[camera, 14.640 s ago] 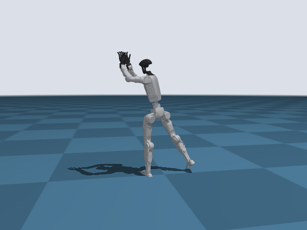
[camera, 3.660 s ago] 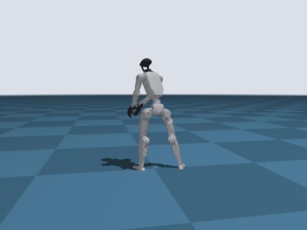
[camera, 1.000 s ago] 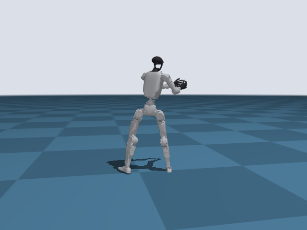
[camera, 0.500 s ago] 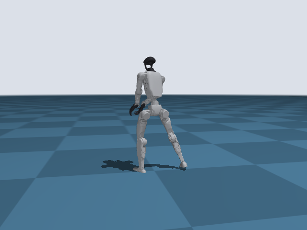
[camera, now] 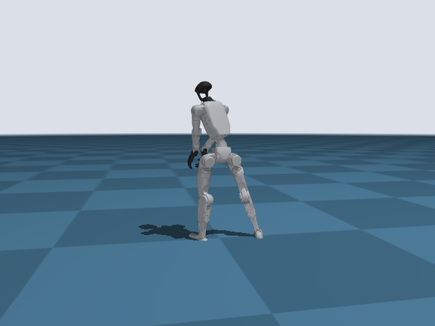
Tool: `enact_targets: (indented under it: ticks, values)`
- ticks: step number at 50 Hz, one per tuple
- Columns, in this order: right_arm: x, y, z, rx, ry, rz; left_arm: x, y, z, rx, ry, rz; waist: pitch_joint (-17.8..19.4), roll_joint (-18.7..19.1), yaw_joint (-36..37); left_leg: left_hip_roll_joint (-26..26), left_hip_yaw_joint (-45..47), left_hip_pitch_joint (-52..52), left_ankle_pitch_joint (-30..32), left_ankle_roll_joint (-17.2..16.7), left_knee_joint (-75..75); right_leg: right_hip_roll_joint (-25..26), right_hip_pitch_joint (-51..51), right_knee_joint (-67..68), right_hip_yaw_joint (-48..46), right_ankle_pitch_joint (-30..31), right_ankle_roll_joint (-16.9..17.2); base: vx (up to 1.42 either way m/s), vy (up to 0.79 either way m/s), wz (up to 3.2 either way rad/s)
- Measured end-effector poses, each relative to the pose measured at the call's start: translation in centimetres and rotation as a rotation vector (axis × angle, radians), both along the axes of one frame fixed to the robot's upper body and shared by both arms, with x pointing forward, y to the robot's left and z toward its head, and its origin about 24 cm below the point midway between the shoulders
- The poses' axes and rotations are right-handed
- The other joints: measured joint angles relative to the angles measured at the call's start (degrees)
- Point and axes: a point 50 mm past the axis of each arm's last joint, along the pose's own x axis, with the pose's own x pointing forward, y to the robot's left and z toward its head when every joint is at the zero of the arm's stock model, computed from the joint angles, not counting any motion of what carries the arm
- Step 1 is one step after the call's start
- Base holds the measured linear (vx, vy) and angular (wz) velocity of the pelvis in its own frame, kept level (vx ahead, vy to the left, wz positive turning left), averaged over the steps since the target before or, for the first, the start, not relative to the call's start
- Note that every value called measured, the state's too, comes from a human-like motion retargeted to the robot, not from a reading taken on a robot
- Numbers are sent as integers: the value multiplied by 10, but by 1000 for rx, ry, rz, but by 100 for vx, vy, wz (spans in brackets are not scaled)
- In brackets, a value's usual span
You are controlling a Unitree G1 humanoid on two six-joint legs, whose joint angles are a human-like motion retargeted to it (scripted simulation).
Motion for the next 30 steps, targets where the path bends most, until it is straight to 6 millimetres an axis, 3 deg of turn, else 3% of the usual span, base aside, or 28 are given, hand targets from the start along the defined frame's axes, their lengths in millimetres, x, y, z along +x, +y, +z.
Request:
enact_targets:
  ticks: [5, 10, 21, 30]
  values:
    - [-17, -10, -19, 11, 55, -25, -14, -11, -13, -10, 67, -47, -12, -41, -6, 3, 34, -3, 1, -8, 18, -4, 4, -35, -33, -15, 16, -3, -12, -71]
    - [-25, -17, -27, -54, 79, -40, -24, -16, -20, -34, 71, -26, -22, -48, -33, 17, 56, -2, 8, -13, 38, -4, -4, -42, -11, -15, 32, -4, -16, -54]
    - [-16, -4, -15, -189, 29, 50, -21, 7, -23, -106, 74, 94, -27, 31, -102, 55, 52, 15, 57, 10, 18, 37, 3, -36, -8, -33, 8, -4, -16, -7]
    - [-4, 13, 2, -201, -29, 102, -10, 26, -15, -119, 20, 180, -29, 92, -71, 60, 54, 26, 68, 9, 9, 48, 19, -52, -10, -39, -10, 1, -3, 3]
